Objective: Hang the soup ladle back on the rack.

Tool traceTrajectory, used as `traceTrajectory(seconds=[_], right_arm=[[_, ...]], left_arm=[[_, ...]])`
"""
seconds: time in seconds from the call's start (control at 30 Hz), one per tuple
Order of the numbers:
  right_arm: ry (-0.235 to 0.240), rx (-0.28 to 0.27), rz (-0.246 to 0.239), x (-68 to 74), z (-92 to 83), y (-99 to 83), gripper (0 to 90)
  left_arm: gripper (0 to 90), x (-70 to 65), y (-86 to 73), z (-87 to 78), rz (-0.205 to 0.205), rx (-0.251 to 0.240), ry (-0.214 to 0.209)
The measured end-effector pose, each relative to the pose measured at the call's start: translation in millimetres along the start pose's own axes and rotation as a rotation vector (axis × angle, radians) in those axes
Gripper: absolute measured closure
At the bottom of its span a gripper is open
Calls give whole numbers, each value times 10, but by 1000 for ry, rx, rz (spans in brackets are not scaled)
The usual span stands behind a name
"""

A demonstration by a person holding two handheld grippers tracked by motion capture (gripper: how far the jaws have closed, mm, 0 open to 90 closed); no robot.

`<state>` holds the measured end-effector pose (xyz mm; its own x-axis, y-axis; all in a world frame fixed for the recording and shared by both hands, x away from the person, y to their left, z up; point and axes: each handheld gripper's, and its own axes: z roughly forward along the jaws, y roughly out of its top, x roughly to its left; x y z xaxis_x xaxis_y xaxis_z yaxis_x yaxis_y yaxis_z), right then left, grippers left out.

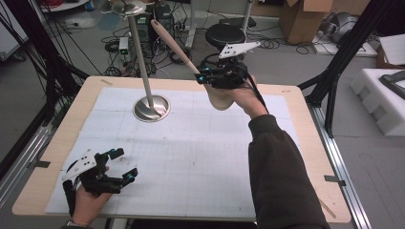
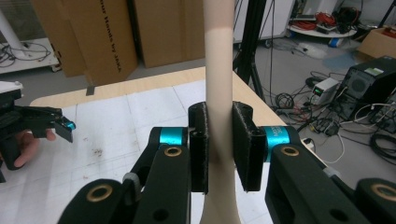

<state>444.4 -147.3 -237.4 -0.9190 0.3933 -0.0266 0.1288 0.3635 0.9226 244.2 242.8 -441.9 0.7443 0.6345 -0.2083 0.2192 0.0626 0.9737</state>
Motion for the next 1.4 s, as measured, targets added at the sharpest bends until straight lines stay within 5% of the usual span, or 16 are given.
traceTrajectory(seconds=[0.67,1.4], right_arm=[[-10,-34,46,-106,67,69,781],[-10,-26,37,-133,183,135,781]], left_arm=[[18,7,-4,7,-4,2,-7],[18,7,-4,-2,-2,4,-10]])
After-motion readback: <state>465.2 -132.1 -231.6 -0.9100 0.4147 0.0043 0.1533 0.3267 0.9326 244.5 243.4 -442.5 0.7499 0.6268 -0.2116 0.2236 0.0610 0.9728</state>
